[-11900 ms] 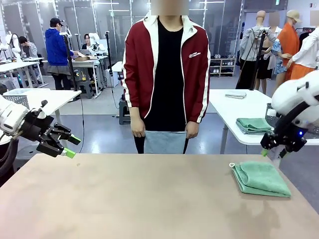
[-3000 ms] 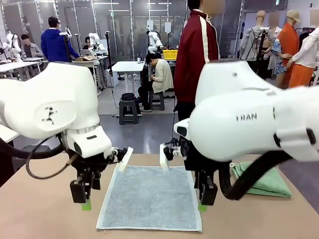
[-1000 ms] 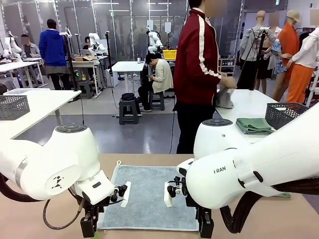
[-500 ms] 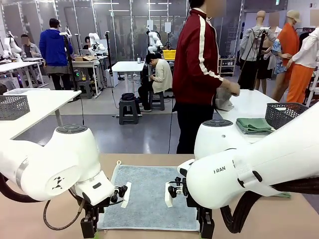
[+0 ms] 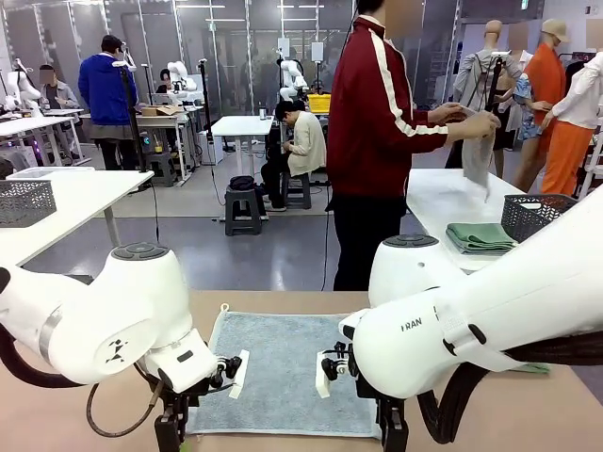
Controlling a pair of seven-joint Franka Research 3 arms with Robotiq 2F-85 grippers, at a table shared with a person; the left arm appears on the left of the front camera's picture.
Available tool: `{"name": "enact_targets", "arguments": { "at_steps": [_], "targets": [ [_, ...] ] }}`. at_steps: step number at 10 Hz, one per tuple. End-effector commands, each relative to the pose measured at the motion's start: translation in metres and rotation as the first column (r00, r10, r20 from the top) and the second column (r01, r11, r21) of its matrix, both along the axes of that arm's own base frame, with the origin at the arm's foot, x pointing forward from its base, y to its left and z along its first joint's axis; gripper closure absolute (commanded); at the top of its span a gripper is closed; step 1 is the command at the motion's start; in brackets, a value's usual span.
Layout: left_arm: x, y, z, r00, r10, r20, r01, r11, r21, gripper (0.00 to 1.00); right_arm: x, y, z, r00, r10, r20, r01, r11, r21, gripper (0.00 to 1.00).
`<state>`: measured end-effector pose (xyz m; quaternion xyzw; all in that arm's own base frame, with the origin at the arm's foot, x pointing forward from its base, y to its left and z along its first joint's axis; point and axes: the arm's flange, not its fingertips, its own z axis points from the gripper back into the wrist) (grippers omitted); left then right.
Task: Fold the towels and place them in the basket.
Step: When a person lays out a Towel with hook on the table, fold it in half twice.
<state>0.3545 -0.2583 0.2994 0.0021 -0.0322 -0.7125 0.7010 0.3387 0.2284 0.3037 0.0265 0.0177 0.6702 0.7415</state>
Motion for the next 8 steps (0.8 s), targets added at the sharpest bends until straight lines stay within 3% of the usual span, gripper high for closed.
{"name": "enact_targets", "arguments": {
  "at_steps": [1,8],
  "targets": [
    [0.0079,0.0008,-0.0043,0.999,-0.026,0.042,0.026,1.0,0.002,0.0,0.0068,0.0001,-0.0039,0.999,0.03,0.019,-0.03,1.0,-0.006,0.24],
    [0.013,-0.0025,-0.0077,0.999,-0.024,0.037,0.024,1.0,0.001,0.0,0.0127,0.0041,-0.007,0.996,0.058,0.069,-0.056,0.998,-0.028,0.24]
  ]
}}
